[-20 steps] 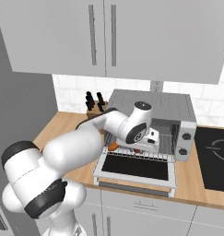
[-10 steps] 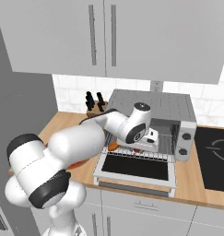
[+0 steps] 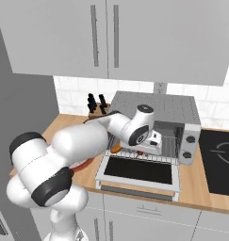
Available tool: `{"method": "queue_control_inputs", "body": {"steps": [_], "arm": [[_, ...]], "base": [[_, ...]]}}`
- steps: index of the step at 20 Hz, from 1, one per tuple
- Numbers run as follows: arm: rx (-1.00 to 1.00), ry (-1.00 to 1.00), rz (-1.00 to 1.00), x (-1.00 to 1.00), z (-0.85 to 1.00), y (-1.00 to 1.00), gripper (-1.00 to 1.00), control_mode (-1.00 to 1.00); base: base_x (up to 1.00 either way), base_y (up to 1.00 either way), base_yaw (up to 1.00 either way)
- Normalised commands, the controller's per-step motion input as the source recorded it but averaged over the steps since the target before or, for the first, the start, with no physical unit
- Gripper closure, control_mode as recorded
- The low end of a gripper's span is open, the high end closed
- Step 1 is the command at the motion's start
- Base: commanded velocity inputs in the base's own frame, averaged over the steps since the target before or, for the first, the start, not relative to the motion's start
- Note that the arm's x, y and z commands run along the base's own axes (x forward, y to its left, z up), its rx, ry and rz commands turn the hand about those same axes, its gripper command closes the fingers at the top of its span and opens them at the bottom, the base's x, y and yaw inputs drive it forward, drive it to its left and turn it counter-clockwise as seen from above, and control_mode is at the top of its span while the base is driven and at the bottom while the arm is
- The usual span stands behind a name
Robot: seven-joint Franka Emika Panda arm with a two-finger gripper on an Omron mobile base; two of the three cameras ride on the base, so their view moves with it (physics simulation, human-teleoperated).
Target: Pick up the kebab skewer and baguette bread, and place them inside the toaster oven. Close the toaster oven door and start by setting the timer.
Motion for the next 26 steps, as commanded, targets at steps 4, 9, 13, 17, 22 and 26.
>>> {"method": "queue_control_inputs", "body": {"steps": [4, 9, 13, 17, 22, 26], "arm": [[0.03, 0.00, 0.00, -0.23, 0.32, -0.10, -1.00, -1.00], [0.00, -0.06, 0.00, -0.92, 0.48, -0.04, -1.00, -1.00], [0.00, -0.05, 0.00, -0.94, 0.16, 0.00, -1.00, -1.00], [0.00, 0.00, -0.06, -0.56, -0.28, 0.06, -1.00, -1.00], [0.00, 0.00, -0.06, -0.05, -0.56, 0.15, -1.00, -1.00], [-0.01, 0.01, -0.12, 0.03, -0.57, 0.00, -1.00, -1.00]], "base": [[0.00, 0.00, 0.00], [0.00, 0.00, 0.00], [0.00, 0.00, 0.00], [0.00, 0.00, 0.00], [0.00, 0.00, 0.00], [0.00, 0.00, 0.00]]}}
